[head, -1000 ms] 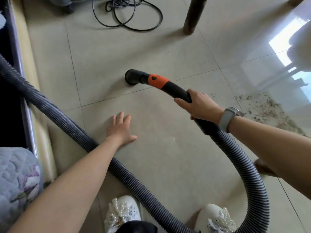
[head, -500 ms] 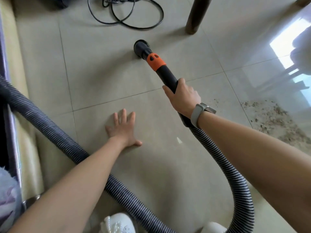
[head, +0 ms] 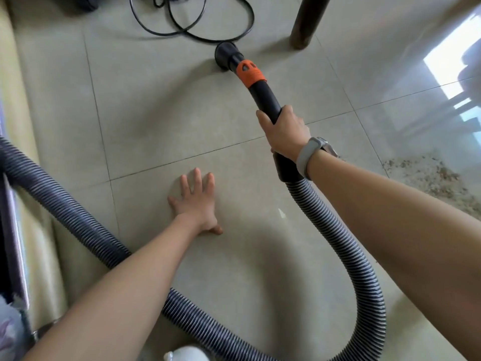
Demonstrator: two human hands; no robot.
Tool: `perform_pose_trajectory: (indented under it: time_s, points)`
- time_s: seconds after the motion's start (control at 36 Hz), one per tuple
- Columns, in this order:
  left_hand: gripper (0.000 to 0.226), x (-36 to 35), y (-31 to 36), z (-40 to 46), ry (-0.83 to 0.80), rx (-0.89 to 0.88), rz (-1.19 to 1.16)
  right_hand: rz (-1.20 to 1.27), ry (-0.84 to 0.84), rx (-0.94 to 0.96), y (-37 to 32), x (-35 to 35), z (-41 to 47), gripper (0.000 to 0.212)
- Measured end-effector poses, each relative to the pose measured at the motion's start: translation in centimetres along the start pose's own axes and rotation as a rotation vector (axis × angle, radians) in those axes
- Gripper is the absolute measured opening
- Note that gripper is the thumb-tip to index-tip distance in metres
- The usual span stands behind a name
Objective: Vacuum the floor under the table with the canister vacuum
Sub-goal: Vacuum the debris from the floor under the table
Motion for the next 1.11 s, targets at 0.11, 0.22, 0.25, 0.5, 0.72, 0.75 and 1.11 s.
perform_pose_trajectory:
  time_s: [0.11, 0.22, 0.25, 0.5, 0.72, 0.75, 1.11]
  points:
    - [0.135, 0.0, 0.1, 0.0, 0.004, 0.006, 0.019, -0.006, 0.029, -0.046, 1.5, 1.2, 0.0, 0.044]
    - [0.134, 0.0, 0.3, 0.1, -0.001, 0.026, 0.037, -0.019, 0.033, -0.065, 3.0, 2.6, -0.3, 0.042]
    - [0.134, 0.1, 0.3, 0.1, -0.001, 0.029, 0.045, -0.019, 0.028, -0.07, 3.4, 2.9, -0.5, 0.042]
    - [0.1, 0.8, 2.0, 0.8, 0.067, 0.101, -0.038, -0.038, -0.001, -0.114, 6.9, 5.7, -4.7, 0.045]
    - [0.071, 1.2, 5.3, 1.0, 0.054, -0.015, -0.043, -0.096, -0.039, -0.151, 10.3, 8.6, -9.4, 0.048]
    - [0.072, 1.4, 6.0, 0.8, 0.056, -0.028, -0.039, -0.099, -0.047, -0.16, 10.6, 9.0, -10.0, 0.047]
    - [0.087, -1.5, 12.4, -4.5, -0.155, -0.299, 0.116, -0.215, -0.067, -0.219, 13.4, 12.7, -16.8, 0.05]
Point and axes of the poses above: each hand's wrist, its own z-axis towards the middle knuckle, its own x-axis out of the back of the hand, y = z × x, the point moved 5 cm from there along z, towards the middle knuckle, and after that the axes turned 14 degrees about y, right-handed, at the moved point
